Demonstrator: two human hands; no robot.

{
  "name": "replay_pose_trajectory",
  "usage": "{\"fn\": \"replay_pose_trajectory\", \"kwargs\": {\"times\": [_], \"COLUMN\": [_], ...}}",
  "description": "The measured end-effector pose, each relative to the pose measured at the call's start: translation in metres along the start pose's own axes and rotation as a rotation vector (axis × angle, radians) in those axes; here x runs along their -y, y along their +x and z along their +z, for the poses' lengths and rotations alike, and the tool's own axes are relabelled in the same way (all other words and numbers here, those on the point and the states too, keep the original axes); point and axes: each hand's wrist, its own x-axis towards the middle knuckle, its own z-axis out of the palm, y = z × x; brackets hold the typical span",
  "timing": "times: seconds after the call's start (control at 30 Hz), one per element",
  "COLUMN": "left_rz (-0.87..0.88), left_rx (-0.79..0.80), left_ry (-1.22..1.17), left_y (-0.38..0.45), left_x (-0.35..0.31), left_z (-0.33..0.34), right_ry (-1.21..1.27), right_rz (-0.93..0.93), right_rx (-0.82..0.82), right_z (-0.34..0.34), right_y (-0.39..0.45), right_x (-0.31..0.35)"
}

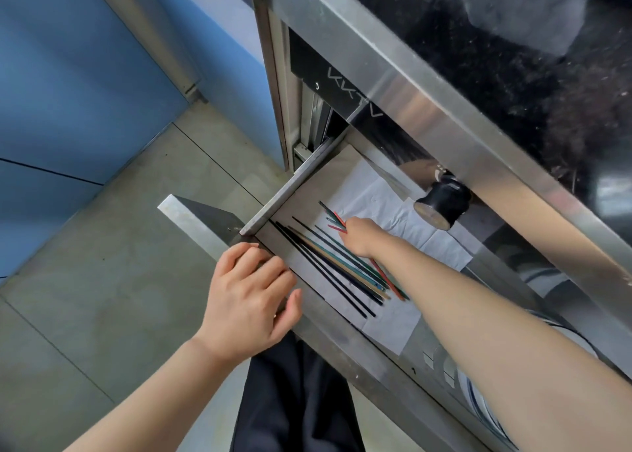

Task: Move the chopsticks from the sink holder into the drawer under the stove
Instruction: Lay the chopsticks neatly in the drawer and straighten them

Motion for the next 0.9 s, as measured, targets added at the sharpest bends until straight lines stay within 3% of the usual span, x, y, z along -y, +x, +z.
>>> {"fn": "replay_pose_trajectory", "kwargs": {"times": [0.57,0.9], "left_rz": [0.007,-0.01], "left_rx": [-0.08,-0.082], "left_ry": [-0.002,-0.01], "left_y": [-0.002,-0.003], "left_x": [0.0,0.0], "left_z": [0.01,0.009], "right_ry": [-0.238,-0.505], "right_rz": [-0.247,-0.39], "right_rx": [-0.331,-0.266], "right_z": [0.024,0.045], "right_y": [0.007,-0.015], "right_x": [-0.013,-0.065]}}
